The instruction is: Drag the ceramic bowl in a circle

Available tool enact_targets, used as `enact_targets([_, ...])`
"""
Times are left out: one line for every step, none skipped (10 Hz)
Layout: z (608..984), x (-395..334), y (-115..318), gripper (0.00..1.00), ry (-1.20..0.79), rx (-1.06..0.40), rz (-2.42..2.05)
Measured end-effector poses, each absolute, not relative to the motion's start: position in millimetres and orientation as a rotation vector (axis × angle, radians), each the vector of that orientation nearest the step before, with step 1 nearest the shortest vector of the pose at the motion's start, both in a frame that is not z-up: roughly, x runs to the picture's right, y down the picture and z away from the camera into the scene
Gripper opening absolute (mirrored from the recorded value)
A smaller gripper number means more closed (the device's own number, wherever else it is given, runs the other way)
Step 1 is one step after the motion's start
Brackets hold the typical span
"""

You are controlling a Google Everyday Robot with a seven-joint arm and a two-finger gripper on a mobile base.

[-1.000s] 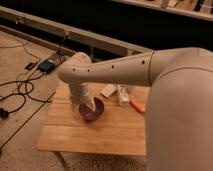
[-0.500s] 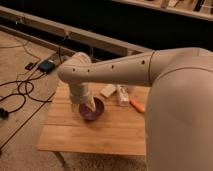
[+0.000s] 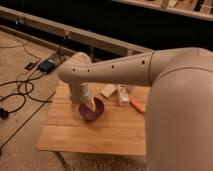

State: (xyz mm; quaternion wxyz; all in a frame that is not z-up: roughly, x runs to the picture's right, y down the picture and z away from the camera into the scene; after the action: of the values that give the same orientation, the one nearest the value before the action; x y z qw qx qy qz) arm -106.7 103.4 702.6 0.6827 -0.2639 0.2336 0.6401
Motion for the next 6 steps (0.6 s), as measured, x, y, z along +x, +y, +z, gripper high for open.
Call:
enact_targets([702.6, -106.7, 103.4, 0.65, 0.524, -0.592, 1.436])
enact_targets([702.6, -106.8, 103.4, 0.65, 0.524, -0.592, 1.436])
enact_targets([702.6, -106.9, 103.1, 0.65, 0.523, -0.592, 1.436])
enact_targets([705.4, -106.7, 101.3, 0.65, 0.522, -0.596, 1.436])
enact_targets([710.3, -104.6, 98.8, 0.65, 0.524, -0.598, 1.435])
enact_targets([719.3, -100.2, 94.8, 0.65, 0.530, -0.601, 1.435])
